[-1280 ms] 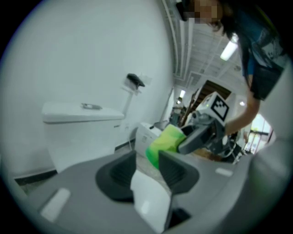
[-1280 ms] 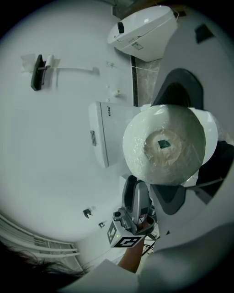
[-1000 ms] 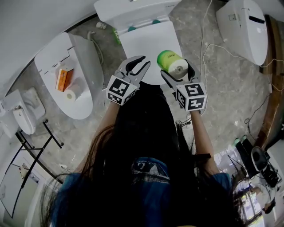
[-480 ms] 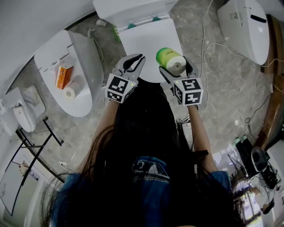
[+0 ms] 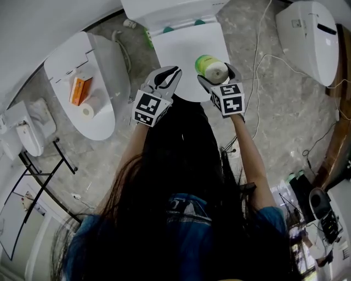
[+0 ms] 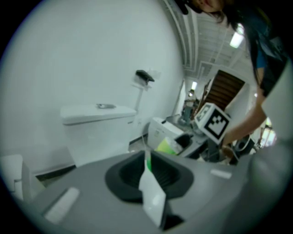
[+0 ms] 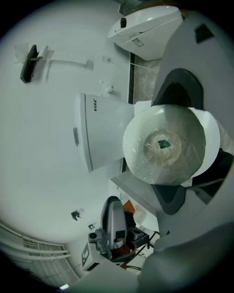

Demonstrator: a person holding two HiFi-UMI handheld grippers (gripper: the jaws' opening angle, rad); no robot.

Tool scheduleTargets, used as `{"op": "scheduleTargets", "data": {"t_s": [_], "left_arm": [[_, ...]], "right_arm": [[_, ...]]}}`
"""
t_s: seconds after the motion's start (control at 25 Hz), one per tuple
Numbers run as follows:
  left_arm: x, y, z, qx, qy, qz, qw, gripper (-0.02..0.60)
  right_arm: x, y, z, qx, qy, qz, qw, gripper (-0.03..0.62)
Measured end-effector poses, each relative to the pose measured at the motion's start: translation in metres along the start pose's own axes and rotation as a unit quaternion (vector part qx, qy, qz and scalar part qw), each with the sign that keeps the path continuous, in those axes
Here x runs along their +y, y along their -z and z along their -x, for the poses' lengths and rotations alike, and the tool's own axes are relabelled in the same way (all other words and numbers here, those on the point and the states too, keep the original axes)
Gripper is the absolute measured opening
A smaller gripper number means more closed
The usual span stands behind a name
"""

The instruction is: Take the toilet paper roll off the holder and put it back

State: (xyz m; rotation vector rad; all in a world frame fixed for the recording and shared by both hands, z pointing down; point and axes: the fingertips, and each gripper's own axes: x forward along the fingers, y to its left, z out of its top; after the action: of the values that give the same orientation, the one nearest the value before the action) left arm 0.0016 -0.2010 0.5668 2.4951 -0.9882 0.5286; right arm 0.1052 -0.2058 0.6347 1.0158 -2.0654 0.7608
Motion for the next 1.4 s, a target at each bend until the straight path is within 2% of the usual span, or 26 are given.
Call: {"op": "scheduleTargets", "data": {"t_s": [0.2,0.36,0.48,0.84,1.08,1.4], "left_arm": [[0.008,0.004,0.0,0.005,-0.004,0.007,1.0,0.034],[0.015,0.008,-0.003,0.007,-0.01,0.015,0.9998,0.034],[0.02,0.012,-0.006,0.011,-0.014,0.019,0.9997,0.034],[0.035,0.019,-0.013,0.012,-0.019,0.025,0.9994,0.034],[0.045,0.029,-0.01,0.017,-0.026,0.033,0.999,0.034],[0.041,0.028,-0.011,0.02,-0.026,0.034,0.9989,0.034]], "right_arm": [[-0.002,0.014,-0.052,0.059,-0.022,0.083,0.995,0.456],[-0.008,0.02,-0.094,0.099,-0.025,0.166,0.981,0.456],[-0.013,0.024,-0.125,0.116,-0.022,0.203,0.972,0.456],[-0.02,0.041,-0.188,0.158,-0.025,0.204,0.966,0.456],[-0.017,0.043,-0.193,0.144,-0.02,0.209,0.967,0.456],[-0.019,0.046,-0.192,0.165,-0.026,0.207,0.964,0.457]]}}
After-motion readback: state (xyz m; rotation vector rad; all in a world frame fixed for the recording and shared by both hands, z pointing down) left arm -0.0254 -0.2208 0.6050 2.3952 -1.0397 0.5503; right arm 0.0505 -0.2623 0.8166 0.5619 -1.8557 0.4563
